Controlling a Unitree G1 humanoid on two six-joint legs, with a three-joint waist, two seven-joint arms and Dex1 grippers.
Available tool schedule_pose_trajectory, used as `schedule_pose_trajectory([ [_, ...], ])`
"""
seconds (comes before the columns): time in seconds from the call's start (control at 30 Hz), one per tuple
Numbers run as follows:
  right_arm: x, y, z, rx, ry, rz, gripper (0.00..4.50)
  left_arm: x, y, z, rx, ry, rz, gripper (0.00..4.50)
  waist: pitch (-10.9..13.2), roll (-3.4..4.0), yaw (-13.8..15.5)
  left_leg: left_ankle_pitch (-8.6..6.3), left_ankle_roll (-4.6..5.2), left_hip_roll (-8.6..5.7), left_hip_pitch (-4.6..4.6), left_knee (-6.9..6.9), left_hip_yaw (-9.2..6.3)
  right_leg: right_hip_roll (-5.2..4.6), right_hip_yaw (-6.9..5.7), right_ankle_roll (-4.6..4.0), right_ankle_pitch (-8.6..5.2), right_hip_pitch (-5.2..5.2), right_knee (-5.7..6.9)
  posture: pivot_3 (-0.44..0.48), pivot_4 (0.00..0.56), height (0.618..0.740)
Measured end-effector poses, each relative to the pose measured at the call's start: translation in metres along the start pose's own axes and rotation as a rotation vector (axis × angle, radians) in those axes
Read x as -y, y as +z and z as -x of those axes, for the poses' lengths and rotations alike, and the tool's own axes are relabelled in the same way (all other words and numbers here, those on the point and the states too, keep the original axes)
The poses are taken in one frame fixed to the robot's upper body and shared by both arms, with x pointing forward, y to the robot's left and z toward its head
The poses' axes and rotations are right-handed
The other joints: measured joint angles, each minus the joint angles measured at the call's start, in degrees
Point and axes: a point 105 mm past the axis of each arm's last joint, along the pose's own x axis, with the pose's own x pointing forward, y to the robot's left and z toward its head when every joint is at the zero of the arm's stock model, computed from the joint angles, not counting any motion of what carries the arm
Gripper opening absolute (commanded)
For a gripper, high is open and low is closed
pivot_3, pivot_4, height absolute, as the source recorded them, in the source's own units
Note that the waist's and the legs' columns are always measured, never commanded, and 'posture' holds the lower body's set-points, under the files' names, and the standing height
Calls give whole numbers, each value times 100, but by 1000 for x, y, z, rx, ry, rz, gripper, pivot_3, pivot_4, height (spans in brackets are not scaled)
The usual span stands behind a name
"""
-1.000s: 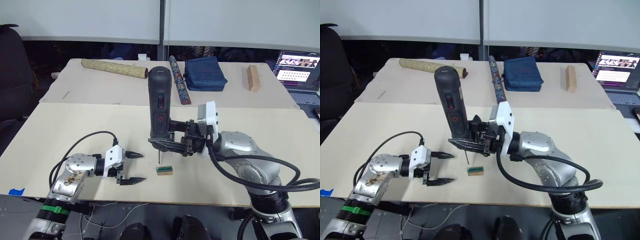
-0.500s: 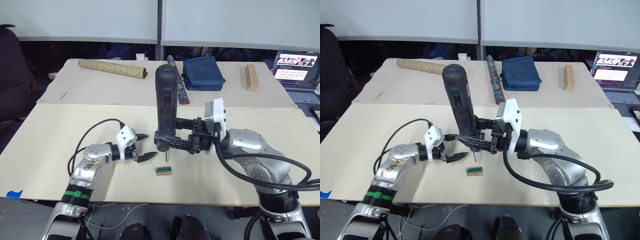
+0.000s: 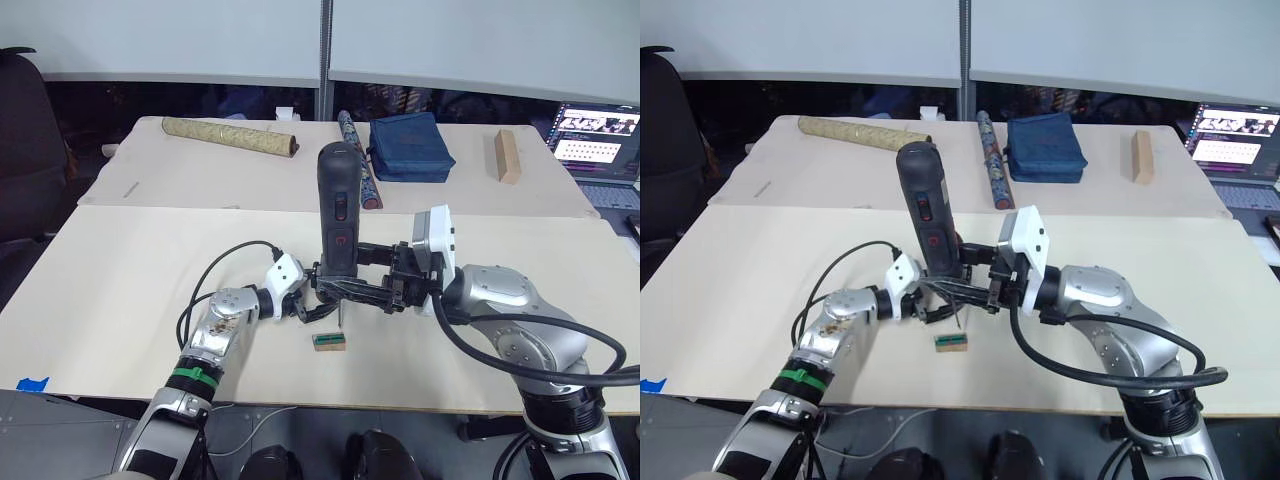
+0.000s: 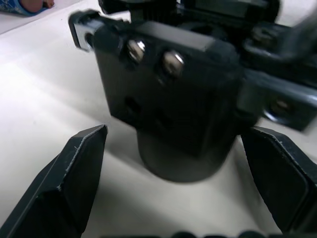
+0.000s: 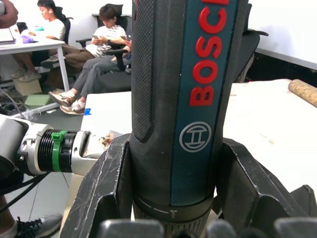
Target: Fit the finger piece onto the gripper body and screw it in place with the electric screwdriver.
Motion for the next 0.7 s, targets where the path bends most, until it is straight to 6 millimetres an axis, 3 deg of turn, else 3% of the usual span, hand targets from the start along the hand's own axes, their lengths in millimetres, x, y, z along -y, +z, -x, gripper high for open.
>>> schedule_pose_trajectory([
  [0.07,0,0,0,0,-1,1,1942,-1,0,-2,3,-25,-19,2291,0,0,-3,0,0,0,1,0,0,1,-2,0,0,0,1,0,150,740],
  [0.37,-2,-1,7,-15,-14,11,1942,2,6,-3,-32,-371,-171,2296,2,-3,-16,0,0,-10,-20,0,-9,2,-62,0,0,-1,-15,0,150,740],
  [0.63,-4,2,6,-11,-18,26,1942,-3,14,-23,-76,-391,-238,2296,3,-6,-22,1,1,-15,-55,26,-62,-2,-95,3,2,1,-23,0,150,740],
  [0.7,-3,2,6,-12,-22,27,1942,-5,13,-23,-93,-381,-234,3388,3,-6,-36,1,1,-12,-55,31,-66,-3,-93,4,4,2,-19,0,150,740],
])
